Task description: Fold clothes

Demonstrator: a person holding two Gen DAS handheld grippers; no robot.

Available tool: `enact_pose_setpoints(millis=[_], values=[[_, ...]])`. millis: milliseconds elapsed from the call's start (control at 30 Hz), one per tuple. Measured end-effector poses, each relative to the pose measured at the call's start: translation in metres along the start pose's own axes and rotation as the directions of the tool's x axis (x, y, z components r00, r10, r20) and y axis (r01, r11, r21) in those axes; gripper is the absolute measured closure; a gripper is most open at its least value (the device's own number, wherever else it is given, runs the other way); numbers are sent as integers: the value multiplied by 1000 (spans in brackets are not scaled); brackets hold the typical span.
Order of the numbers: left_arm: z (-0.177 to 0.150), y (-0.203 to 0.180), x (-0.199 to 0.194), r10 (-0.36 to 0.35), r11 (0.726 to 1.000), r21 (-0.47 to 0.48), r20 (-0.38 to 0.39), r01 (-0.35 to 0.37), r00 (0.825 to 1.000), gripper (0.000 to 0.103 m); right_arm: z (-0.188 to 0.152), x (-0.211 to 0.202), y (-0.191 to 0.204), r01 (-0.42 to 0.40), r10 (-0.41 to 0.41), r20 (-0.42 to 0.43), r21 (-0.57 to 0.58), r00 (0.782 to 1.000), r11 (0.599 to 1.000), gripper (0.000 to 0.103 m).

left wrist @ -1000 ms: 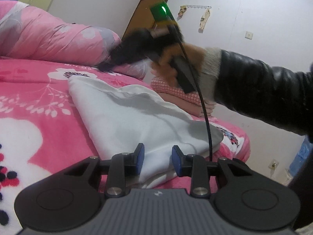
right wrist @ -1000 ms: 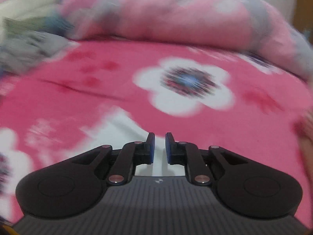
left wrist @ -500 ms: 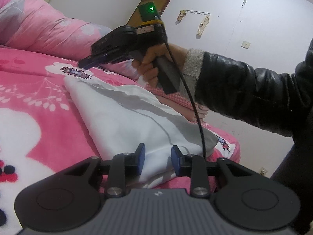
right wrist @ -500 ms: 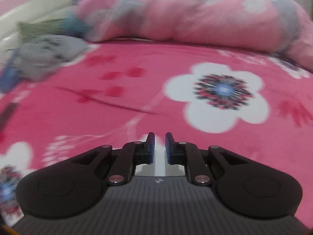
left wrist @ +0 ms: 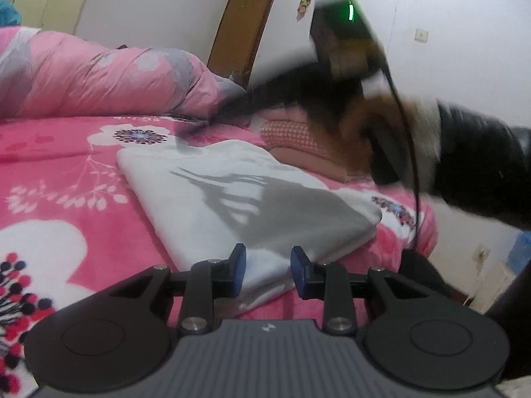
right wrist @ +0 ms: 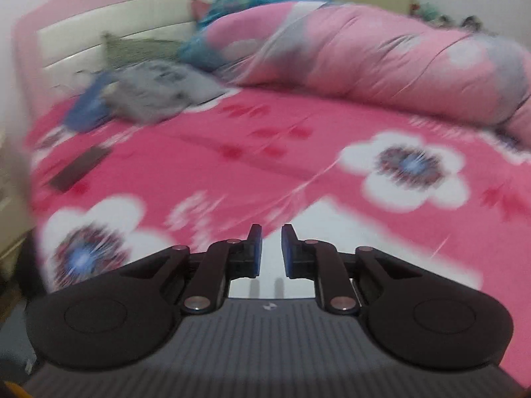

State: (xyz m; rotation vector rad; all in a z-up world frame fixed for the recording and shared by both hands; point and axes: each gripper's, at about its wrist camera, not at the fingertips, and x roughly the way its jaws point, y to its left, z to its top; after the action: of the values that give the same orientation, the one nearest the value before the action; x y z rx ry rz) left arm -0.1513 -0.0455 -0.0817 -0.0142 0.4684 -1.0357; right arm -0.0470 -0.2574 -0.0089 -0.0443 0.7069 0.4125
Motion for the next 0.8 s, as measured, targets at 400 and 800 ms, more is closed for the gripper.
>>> enact_pose_setpoints(millis=[400,800], values=[[41,-25,-24,103,987,122,16,-105,995,72,-99,-57,38,19,-23,177,28,984,999,90],[39,-19,40,191,958,238,-101,-163,976,71,-180,-101,8,284,-310,209,146,927,948,93]])
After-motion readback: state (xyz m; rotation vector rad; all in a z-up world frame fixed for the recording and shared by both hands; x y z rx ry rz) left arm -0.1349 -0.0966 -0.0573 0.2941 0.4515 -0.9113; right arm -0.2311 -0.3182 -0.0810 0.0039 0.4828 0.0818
